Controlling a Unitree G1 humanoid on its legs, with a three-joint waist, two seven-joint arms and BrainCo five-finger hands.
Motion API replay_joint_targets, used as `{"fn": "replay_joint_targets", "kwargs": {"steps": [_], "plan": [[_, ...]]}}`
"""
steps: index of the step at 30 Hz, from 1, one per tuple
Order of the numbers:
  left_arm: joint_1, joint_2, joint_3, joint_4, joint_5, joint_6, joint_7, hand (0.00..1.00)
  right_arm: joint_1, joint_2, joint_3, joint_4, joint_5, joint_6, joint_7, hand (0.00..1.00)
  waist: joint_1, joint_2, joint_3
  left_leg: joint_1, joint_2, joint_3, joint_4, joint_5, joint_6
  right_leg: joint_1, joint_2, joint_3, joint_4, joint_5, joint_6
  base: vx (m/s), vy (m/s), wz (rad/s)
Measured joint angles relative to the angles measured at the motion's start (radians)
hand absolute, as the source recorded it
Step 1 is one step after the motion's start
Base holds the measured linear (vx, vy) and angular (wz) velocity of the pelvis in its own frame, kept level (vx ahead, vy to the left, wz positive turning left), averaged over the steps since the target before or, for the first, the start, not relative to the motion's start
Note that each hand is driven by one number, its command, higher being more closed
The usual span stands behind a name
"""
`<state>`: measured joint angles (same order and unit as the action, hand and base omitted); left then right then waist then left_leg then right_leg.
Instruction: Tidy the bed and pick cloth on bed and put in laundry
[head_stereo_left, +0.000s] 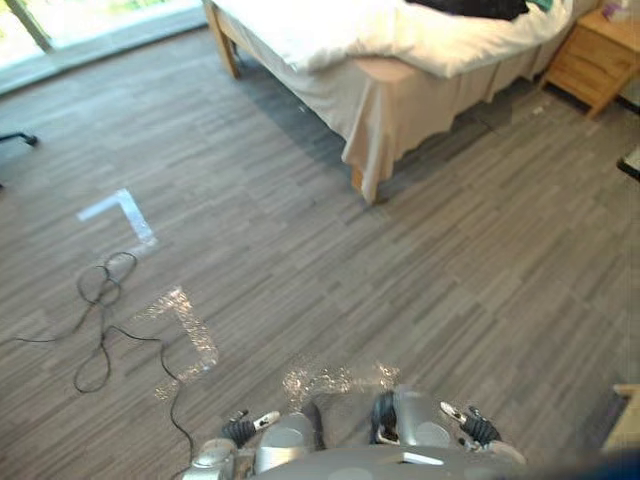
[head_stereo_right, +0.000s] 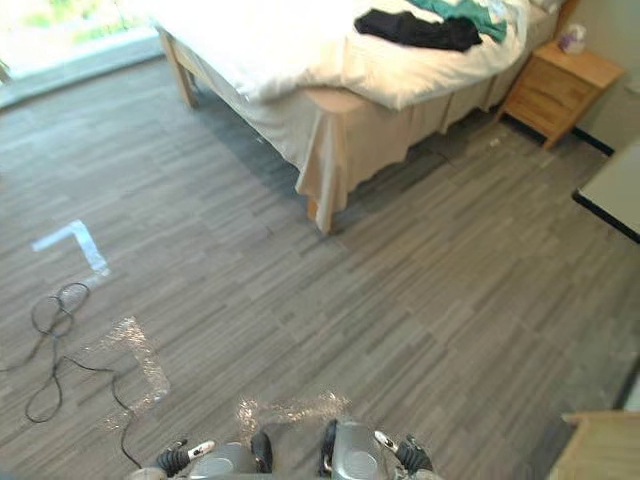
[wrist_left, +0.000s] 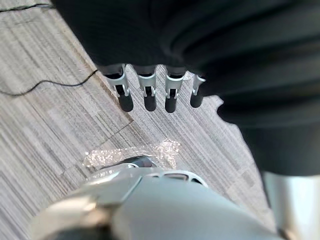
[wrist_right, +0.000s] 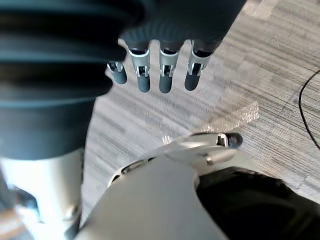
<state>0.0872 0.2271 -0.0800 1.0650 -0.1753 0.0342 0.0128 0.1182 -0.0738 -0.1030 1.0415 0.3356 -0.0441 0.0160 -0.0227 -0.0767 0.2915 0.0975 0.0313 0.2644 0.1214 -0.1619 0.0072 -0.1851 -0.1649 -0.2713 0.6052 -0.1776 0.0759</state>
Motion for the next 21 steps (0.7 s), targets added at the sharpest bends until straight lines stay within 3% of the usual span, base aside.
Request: {"fn": "replay_joint_targets", "kwargs": {"steps": [2, 4, 8, 9, 10, 11, 13, 14, 16, 17, 18, 19, 21], "plan": [[-0.009, -0.005, -0.012, 0.000, 0.001, 0.012, 0.008, 0.00, 0.008, -0.006, -0.017, 0.005, 0.044, 0.010, 0.007, 0.00, -0.022, 0.023, 0.020, 0.052, 0.015, -0.013, -0.032, -0.001, -0.006, -0.006, 0.011, -0.012, 0.043, -0.021, -0.018, 0.12, -0.040, -0.03], [-0.023, -0.014, -0.027, 0.001, 0.004, 0.026, 0.012, 0.00, 0.017, -0.009, -0.037, 0.004, 0.075, 0.025, 0.020, 0.00, -0.027, 0.048, 0.033, 0.082, 0.056, -0.006, -0.032, -0.033, -0.023, -0.018, 0.041, -0.019, -0.047, -0.049, -0.036, 0.15, -0.069, -0.12], [-0.015, -0.012, -0.024, 0.001, 0.016, 0.024, 0.013, 0.00, 0.080, 0.005, -0.040, -0.015, 0.086, 0.039, 0.019, 0.00, -0.029, 0.046, 0.033, 0.140, 0.112, 0.027, -0.002, -0.096, -0.087, -0.073, 0.023, -0.016, -0.265, 0.070, -0.028, 0.31, -0.214, -0.13], [-0.008, -0.017, -0.017, 0.000, 0.037, 0.020, 0.011, 0.00, 0.122, 0.019, -0.039, -0.025, 0.079, 0.045, 0.021, 0.00, -0.029, 0.041, 0.027, 0.185, 0.127, 0.047, 0.024, -0.137, -0.128, -0.068, 0.007, -0.026, -0.251, 0.159, -0.064, 0.44, -0.322, -0.25], [-0.001, -0.027, -0.017, 0.001, 0.043, 0.019, 0.010, 0.00, 0.130, 0.015, -0.050, -0.026, 0.081, 0.048, 0.024, 0.00, -0.029, 0.054, 0.024, 0.204, 0.146, 0.059, 0.028, -0.143, -0.142, -0.072, 0.018, -0.036, -0.211, 0.142, -0.102, 0.48, -0.312, -0.23], [0.002, -0.041, -0.018, -0.001, 0.050, 0.016, 0.006, 0.00, 0.135, 0.002, -0.054, -0.032, 0.079, 0.049, 0.026, 0.00, -0.039, 0.085, 0.011, 0.209, 0.168, 0.077, 0.030, -0.141, -0.157, -0.087, 0.035, -0.046, -0.166, 0.094, -0.111, 0.46, -0.272, -0.13], [0.001, -0.046, -0.014, -0.002, 0.073, -0.001, -0.007, 0.00, 0.131, -0.002, -0.061, -0.042, 0.042, 0.058, 0.017, 0.00, -0.061, 0.091, 0.006, 0.218, 0.192, 0.113, 0.068, -0.094, -0.166, -0.099, 0.047, -0.049, -0.100, 0.015, -0.130, 0.43, -0.288, -0.11], [0.008, -0.060, 0.027, -0.006, 0.087, -0.003, -0.011, 0.00, 0.130, -0.003, -0.082, -0.049, 0.018, 0.068, 0.014, 0.00, -0.068, 0.100, 0.000, 0.196, 0.227, 0.105, 0.164, -0.074, -0.165, -0.075, 0.069, -0.051, -0.097, -0.023, -0.137, 0.41, -0.320, -0.17], [0.031, -0.089, 0.098, -0.032, 0.087, -0.014, -0.012, 0.00, 0.131, -0.017, -0.088, -0.054, -0.033, 0.086, -0.001, 0.00, -0.066, 0.121, -0.015, 0.099, 0.307, 0.043, 0.434, -0.013, -0.123, -0.011, 0.122, -0.051, -0.135, -0.056, -0.149, 0.40, -0.288, -0.22], [0.050, -0.105, 0.128, -0.045, 0.085, -0.040, -0.007, 0.00, 0.126, -0.030, -0.087, -0.053, -0.075, 0.085, -0.003, 0.00, -0.066, 0.134, -0.026, -0.009, 0.346, -0.037, 0.659, 0.022, -0.111, 0.033, 0.163, -0.044, -0.182, -0.065, -0.153, 0.42, -0.204, -0.26], [0.063, -0.114, 0.132, -0.054, 0.083, -0.063, -0.001, 0.00, 0.110, -0.043, -0.085, -0.044, -0.116, 0.083, -0.013, 0.00, -0.058, 0.155, -0.039, -0.105, 0.353, -0.092, 0.848, 0.010, -0.119, 0.086, 0.194, -0.038, -0.238, -0.070, -0.162, 0.43, -0.169, -0.22], [0.065, -0.121, 0.131, -0.056, 0.083, -0.068, 0.000, 0.00, 0.095, -0.050, -0.083, -0.036, -0.134, 0.083, -0.020, 0.00, -0.054, 0.159, -0.043, -0.143, 0.344, -0.109, 0.909, 0.000, -0.120, 0.117, 0.203, -0.033, -0.267, -0.069, -0.163, 0.44, -0.110, -0.21], [0.067, -0.122, 0.133, -0.076, 0.076, -0.100, 0.020, 0.00, 0.074, -0.066, -0.076, -0.003, -0.223, 0.094, -0.022, 0.00, -0.015, 0.142, -0.050, -0.264, 0.254, -0.118, 0.978, -0.054, -0.112, 0.239, 0.217, 0.010, -0.384, -0.054, -0.170, 0.48, -0.089, -0.29]]}}
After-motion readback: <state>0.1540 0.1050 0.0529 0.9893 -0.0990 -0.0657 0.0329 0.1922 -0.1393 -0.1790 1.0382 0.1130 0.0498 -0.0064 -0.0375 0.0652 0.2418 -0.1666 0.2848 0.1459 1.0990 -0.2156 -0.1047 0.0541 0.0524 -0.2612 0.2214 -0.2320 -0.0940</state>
